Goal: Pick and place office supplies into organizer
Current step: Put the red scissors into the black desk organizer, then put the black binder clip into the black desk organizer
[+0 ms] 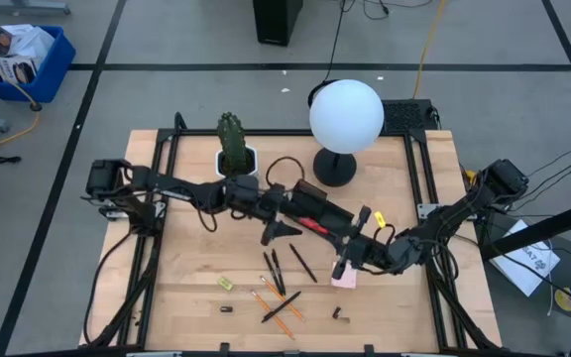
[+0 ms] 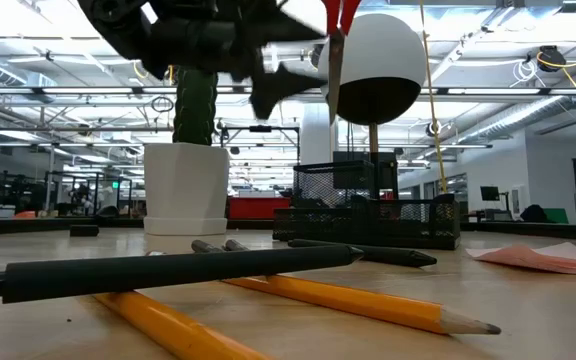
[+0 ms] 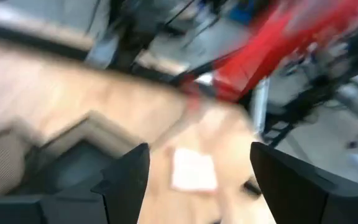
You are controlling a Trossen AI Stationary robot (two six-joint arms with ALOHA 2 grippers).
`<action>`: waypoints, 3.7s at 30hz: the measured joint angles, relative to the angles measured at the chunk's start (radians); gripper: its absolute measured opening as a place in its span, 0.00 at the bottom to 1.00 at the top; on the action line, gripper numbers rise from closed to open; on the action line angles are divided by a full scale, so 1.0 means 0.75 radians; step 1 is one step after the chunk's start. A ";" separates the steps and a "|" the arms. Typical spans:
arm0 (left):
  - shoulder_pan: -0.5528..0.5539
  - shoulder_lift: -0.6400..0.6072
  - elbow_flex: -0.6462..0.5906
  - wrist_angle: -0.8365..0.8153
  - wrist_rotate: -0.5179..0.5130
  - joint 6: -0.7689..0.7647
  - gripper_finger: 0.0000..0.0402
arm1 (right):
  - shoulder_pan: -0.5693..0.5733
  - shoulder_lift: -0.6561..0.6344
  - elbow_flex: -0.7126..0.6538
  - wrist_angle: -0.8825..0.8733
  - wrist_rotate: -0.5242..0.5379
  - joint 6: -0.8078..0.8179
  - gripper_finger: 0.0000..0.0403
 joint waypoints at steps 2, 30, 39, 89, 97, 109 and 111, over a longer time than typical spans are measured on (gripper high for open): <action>-0.049 0.002 -0.002 -0.078 -0.120 0.011 0.71 | -0.007 -0.004 -0.001 0.005 0.030 -0.003 0.05; -0.688 0.002 -0.082 -0.145 -1.323 -0.007 0.71 | -0.428 -0.157 -0.291 -0.021 -0.331 0.436 0.05; -0.714 0.002 -0.082 -0.119 -1.359 0.037 0.71 | -0.536 -0.113 -0.292 -0.163 -0.418 0.582 0.06; -0.629 0.002 -0.081 -0.075 -1.312 -0.032 0.71 | -0.245 -0.162 -0.291 -0.092 -0.484 0.519 0.20; -0.602 0.001 -0.081 0.048 -1.278 -0.001 0.71 | -0.068 -0.180 -0.291 -0.223 -0.609 0.673 0.20; -0.568 0.001 -0.081 0.056 -1.243 -0.079 0.71 | 0.192 -0.152 -0.291 -0.514 -1.004 1.024 0.21; -0.568 0.001 -0.081 0.056 -1.243 -0.099 0.71 | 0.227 -0.117 -0.291 -0.500 -1.008 1.012 0.23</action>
